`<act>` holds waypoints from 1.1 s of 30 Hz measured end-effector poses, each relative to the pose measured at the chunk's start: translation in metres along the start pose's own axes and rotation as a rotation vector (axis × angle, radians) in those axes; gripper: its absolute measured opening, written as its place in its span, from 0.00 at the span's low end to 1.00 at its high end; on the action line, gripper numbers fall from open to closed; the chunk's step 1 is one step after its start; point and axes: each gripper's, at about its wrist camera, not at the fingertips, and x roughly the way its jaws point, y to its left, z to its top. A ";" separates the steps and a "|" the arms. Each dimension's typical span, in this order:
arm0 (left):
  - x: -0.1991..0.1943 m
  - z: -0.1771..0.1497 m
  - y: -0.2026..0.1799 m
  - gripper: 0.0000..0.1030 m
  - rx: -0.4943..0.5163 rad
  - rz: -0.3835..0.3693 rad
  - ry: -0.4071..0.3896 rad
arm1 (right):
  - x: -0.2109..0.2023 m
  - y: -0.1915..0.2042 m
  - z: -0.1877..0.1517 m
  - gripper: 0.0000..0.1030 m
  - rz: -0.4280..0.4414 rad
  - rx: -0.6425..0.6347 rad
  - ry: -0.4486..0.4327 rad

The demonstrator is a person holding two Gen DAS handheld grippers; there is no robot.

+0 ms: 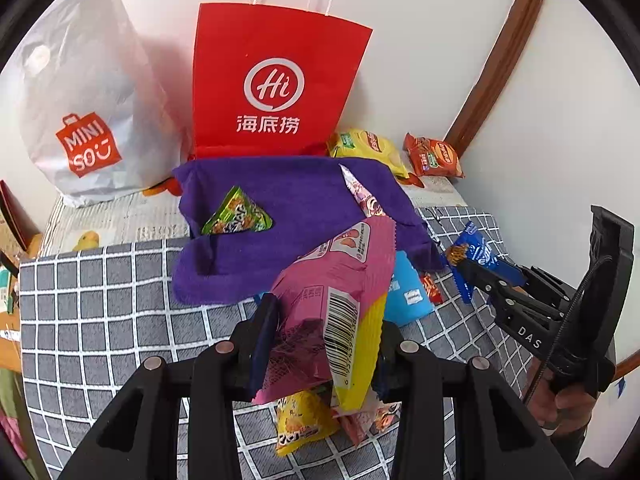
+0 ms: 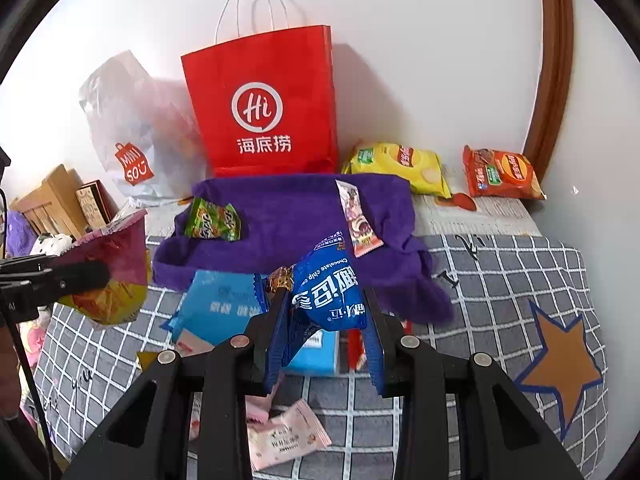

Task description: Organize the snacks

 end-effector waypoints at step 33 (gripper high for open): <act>0.026 0.065 0.021 0.37 0.011 0.030 -0.035 | 0.051 0.008 0.081 0.34 0.026 -0.048 -0.043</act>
